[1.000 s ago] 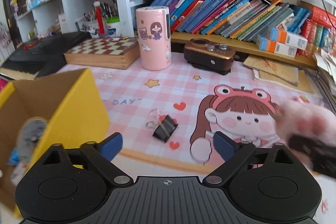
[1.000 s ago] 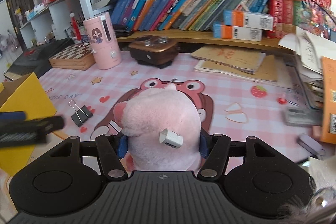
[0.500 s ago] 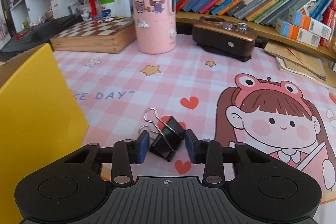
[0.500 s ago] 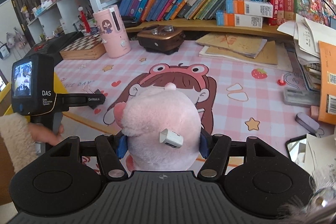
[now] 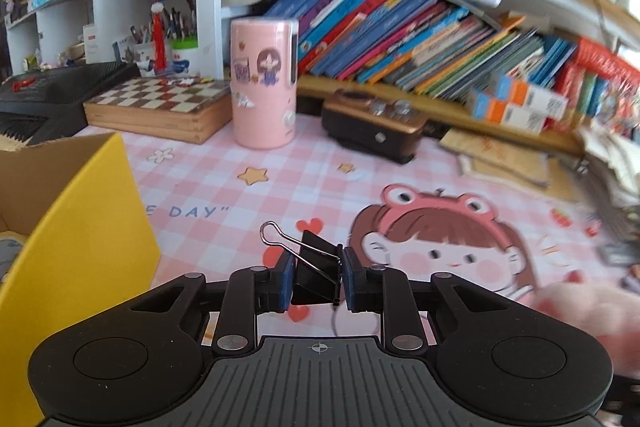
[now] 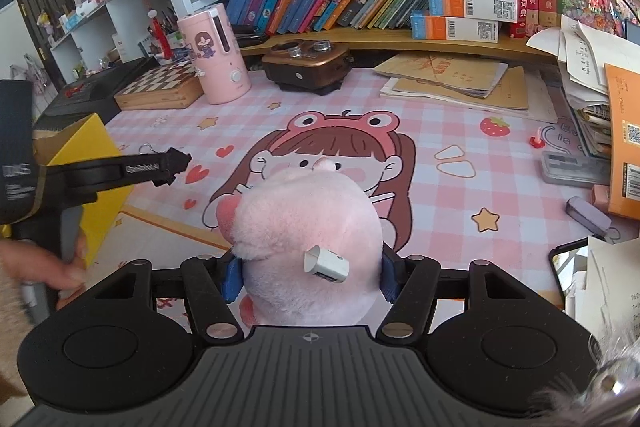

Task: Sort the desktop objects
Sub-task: 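Grasp the pink plush pig with right tool while left tool grasps the black binder clip, then lift the pig and binder clip and carry both toward the yellow box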

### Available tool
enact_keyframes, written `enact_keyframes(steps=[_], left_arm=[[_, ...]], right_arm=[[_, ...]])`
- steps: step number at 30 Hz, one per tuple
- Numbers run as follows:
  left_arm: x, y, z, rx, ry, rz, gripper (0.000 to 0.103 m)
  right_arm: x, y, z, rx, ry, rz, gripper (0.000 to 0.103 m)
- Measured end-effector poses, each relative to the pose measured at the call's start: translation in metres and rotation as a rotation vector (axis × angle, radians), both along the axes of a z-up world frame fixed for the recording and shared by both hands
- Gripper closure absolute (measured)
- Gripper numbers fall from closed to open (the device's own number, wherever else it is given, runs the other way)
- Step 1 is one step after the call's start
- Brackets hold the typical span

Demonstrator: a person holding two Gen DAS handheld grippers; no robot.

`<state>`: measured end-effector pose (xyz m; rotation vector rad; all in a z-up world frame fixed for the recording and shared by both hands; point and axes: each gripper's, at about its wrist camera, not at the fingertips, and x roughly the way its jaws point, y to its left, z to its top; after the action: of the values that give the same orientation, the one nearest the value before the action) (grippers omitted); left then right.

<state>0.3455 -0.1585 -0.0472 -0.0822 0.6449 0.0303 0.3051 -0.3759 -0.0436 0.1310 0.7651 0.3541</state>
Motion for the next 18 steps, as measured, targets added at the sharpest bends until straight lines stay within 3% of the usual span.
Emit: enact_keyframes(steps=[18], left_arm=[[-0.104,0.026,0.046,-0.173,-0.053,-0.018,0.080]], right_arm=[[-0.047,0.021,0.021,0.011,0.002,-0.050,0.043]])
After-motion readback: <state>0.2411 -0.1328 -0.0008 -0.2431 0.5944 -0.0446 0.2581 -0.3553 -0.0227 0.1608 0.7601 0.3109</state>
